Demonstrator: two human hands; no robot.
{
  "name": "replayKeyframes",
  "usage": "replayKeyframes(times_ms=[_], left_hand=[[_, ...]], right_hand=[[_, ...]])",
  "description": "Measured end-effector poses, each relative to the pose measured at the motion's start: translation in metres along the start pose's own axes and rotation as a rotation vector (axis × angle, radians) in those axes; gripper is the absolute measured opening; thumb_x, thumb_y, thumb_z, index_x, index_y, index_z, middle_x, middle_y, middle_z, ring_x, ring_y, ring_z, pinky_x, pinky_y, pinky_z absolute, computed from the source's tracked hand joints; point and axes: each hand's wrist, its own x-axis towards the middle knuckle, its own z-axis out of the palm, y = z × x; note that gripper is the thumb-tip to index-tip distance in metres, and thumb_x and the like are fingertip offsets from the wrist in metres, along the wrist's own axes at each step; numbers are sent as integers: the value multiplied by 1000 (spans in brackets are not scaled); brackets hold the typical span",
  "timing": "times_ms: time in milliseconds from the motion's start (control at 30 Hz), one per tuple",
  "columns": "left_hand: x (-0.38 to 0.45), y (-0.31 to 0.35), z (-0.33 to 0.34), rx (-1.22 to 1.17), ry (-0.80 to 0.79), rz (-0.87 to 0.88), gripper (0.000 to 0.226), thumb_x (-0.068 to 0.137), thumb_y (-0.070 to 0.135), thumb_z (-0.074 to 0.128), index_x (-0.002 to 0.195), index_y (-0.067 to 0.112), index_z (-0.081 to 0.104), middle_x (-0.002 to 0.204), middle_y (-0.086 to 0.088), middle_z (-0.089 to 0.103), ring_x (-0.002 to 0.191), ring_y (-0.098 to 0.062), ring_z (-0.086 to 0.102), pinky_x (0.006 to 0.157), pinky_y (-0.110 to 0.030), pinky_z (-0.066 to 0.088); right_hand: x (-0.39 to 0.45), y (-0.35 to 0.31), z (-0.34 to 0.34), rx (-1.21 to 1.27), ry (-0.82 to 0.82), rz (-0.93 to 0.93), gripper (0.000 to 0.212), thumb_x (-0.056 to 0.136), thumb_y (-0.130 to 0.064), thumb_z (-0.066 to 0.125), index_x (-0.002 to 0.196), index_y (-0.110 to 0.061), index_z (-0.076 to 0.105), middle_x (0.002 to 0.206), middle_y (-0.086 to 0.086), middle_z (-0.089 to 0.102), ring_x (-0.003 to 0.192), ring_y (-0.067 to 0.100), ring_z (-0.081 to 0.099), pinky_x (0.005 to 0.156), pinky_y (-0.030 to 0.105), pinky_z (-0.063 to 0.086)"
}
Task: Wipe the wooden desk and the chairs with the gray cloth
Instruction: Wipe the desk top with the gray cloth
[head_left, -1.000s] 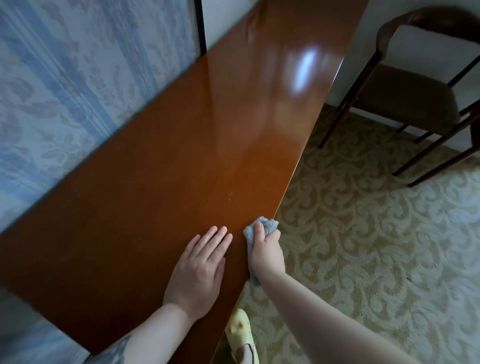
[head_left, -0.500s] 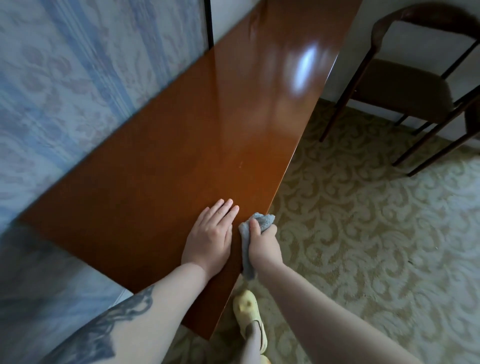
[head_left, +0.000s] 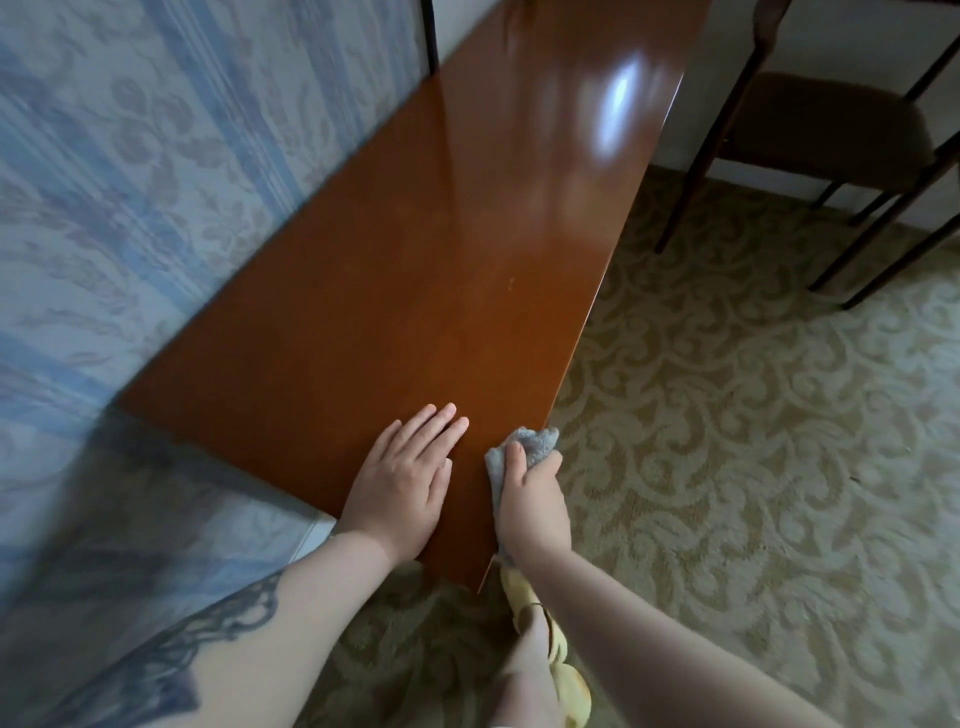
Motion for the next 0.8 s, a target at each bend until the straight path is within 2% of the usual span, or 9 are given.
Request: replayKeyframes(times_ms=[67,167,267,433,600,700,800], left_hand=[[0,-1,1,9,8,-4,46,102,30,23,147,30,35,154,12,31,145,-4,15,119,-32,13],[-1,0,1,5,17,-11,47,103,31,21,147,29,36,153,11,32,145,-5,17,118,-34,16],[-1,1,2,5,25,-6,46,102,28,26,146,29,36,153,11,32,145,-5,17,119,-33,15],[-1,1,2,-10,47,-6,45,101,26,30,144,27,41,151,10,37,143,-6,23,118,-33,19],[0,1,1,-33,43,-1,45,100,26,30,143,25,43,150,9,39,143,-8,25,118,-35,21],[-1,-1,1,-37,11,-11,46,101,28,25,145,27,39,152,9,36,144,-8,23,118,-36,20],[0,-2,1,-48,-25,2,46,101,31,23,145,29,38,153,8,34,144,-11,24,117,-37,22]], right_hand=[[-35,24,17,37,12,-47,41,99,-48,30,122,-14,37,95,2,56,82,20,56,74,34,46],[-55,38,24,73,-7,-87,48,97,-48,36,123,-8,39,98,6,50,87,23,50,78,36,40],[-32,24,16,64,-58,-34,37,100,-50,30,115,-17,36,93,-2,51,81,17,53,74,33,42],[-20,13,17,43,53,-45,30,101,-48,26,110,-20,33,79,-12,44,66,8,47,61,32,38],[-27,18,27,45,141,-37,35,101,-48,24,115,-18,37,80,-9,50,66,9,50,56,32,37],[-39,26,40,70,219,-8,39,100,-48,25,122,-18,37,85,-4,57,71,14,56,54,29,38],[-52,28,54,129,329,62,38,100,-45,30,126,-19,37,104,2,61,81,20,58,60,32,39]])
